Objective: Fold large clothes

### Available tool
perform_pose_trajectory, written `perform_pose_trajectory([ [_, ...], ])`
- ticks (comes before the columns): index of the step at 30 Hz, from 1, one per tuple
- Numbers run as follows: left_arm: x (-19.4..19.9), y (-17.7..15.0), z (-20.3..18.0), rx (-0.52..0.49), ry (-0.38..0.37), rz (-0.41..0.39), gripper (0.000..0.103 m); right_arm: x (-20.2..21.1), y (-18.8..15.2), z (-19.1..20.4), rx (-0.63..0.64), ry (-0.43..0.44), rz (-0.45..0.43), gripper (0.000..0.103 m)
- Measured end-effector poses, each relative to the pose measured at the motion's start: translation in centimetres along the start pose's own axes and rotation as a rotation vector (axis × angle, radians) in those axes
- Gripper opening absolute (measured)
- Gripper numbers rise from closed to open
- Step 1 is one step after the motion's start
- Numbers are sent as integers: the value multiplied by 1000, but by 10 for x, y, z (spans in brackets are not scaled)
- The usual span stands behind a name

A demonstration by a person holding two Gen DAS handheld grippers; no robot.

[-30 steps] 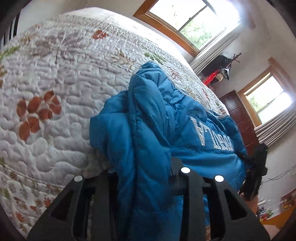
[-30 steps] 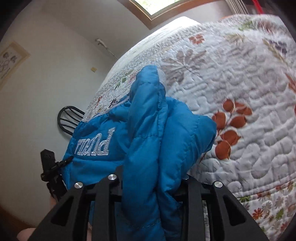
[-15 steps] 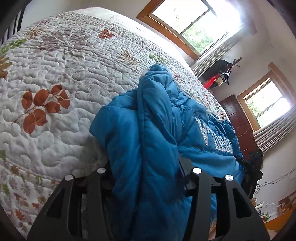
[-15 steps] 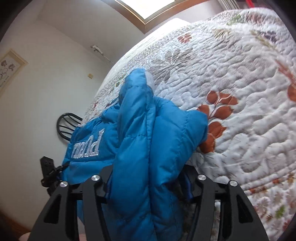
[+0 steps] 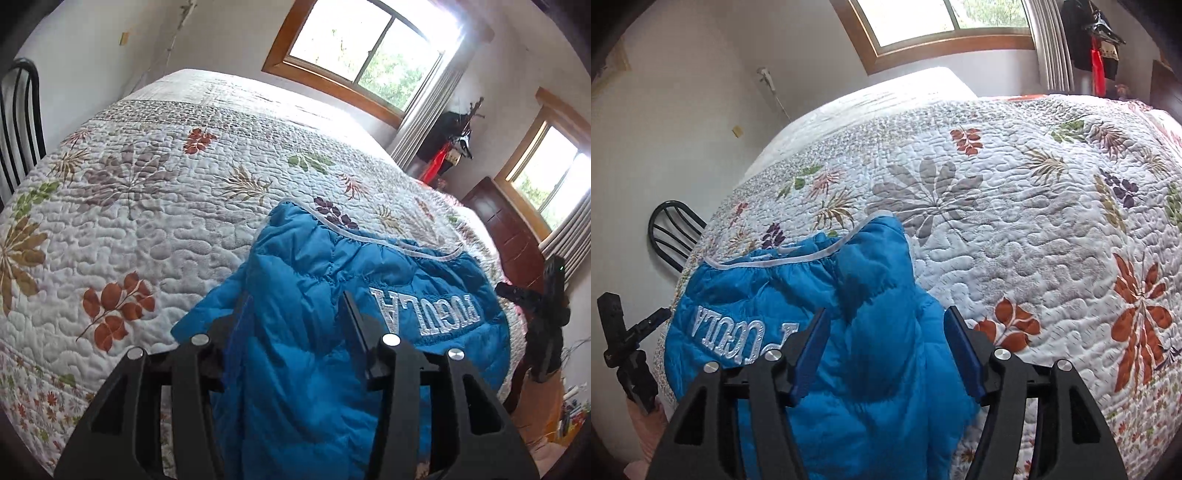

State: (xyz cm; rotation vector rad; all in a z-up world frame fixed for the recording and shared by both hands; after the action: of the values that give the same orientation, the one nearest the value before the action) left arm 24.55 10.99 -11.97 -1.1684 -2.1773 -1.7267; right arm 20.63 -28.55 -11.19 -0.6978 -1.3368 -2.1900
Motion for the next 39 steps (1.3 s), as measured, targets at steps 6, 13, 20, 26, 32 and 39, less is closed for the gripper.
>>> perform_pose_trajectory([
  [6, -51, -12, 5, -77, 124, 89, 48, -49, -9, -27, -56, -97, 96, 40],
  [13, -81, -21, 24, -25, 136, 128, 53, -78, -24, -43, -144, -30, 116, 41],
  [20, -53, -13, 25, 33, 151, 97, 50, -45, -15, -39, -108, -54, 38, 44],
  [26, 31, -13, 23, 27, 223, -6, 53, 27, -19, -17, 73, -101, -46, 44],
  [32, 83, -69, 23, 80, 287, 42, 58, 64, -58, 5, 196, -103, 10, 43],
  [39, 97, -118, 9, 182, 278, 80, 65, 80, -87, 12, 219, -123, 35, 38],
])
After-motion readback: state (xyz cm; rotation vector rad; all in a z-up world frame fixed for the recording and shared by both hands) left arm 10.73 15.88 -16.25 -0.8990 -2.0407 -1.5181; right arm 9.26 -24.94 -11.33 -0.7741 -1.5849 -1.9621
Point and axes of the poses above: each gripper's, at about its wrist camera, not at the fingertips, and x roughly against the way its jaws point, z to its left, y to its top, the point moved 9 cm from there along -x, roughly the way its jaws point, and after that the axes turned 13 degrees about -z, right-handed, at the moved point
